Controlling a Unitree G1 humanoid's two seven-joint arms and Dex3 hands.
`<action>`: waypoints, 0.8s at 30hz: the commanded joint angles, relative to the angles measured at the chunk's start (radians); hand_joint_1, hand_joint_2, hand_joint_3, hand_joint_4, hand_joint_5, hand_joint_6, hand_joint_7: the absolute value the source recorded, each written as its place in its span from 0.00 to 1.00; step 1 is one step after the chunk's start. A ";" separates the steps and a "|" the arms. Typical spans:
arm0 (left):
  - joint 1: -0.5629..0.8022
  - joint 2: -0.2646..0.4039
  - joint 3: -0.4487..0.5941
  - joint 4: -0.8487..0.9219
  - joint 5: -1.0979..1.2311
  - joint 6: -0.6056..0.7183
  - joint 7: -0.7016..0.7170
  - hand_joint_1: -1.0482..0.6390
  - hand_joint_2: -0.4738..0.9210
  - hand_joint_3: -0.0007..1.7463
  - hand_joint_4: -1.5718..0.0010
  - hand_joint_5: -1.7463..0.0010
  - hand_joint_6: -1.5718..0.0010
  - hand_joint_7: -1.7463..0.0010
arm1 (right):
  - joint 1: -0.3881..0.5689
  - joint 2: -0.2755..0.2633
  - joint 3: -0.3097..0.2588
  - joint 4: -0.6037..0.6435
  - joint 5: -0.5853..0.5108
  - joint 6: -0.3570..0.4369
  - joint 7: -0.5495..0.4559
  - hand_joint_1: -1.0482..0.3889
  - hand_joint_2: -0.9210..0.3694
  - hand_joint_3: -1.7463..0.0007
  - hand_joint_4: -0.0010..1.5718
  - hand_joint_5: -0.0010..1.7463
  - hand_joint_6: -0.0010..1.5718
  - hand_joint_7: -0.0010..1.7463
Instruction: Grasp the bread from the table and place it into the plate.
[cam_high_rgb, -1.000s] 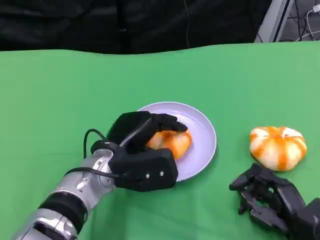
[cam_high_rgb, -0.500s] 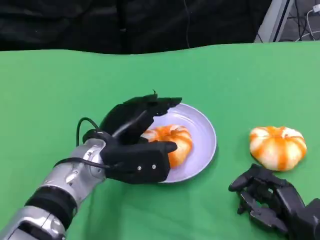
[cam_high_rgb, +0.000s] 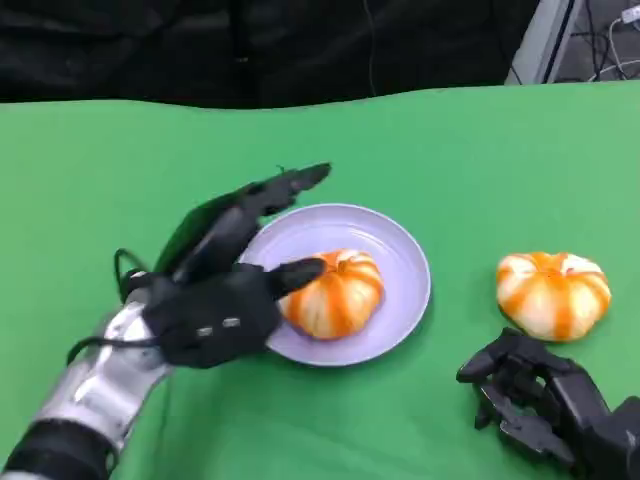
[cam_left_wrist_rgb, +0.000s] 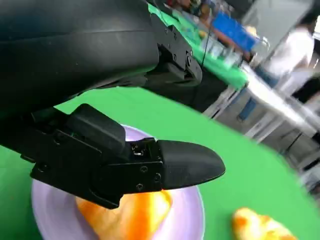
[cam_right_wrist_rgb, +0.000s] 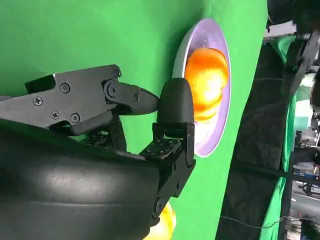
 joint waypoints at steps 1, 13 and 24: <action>0.053 -0.008 0.087 0.002 -0.186 -0.116 -0.105 0.11 1.00 0.31 0.70 0.97 0.70 0.98 | 0.003 -0.014 -0.004 0.005 0.003 -0.003 -0.001 0.55 0.00 0.72 0.37 1.00 0.42 0.71; 0.221 -0.037 0.250 -0.083 -0.629 -0.154 -0.524 0.14 1.00 0.27 0.69 0.99 0.71 0.99 | 0.001 -0.017 -0.007 0.012 0.008 -0.003 0.006 0.55 0.00 0.72 0.37 1.00 0.42 0.71; 0.345 -0.058 0.366 -0.088 -0.751 -0.128 -0.680 0.15 1.00 0.26 0.64 0.98 0.68 0.99 | 0.002 -0.019 -0.009 0.010 0.008 -0.002 0.009 0.55 0.00 0.72 0.37 1.00 0.42 0.71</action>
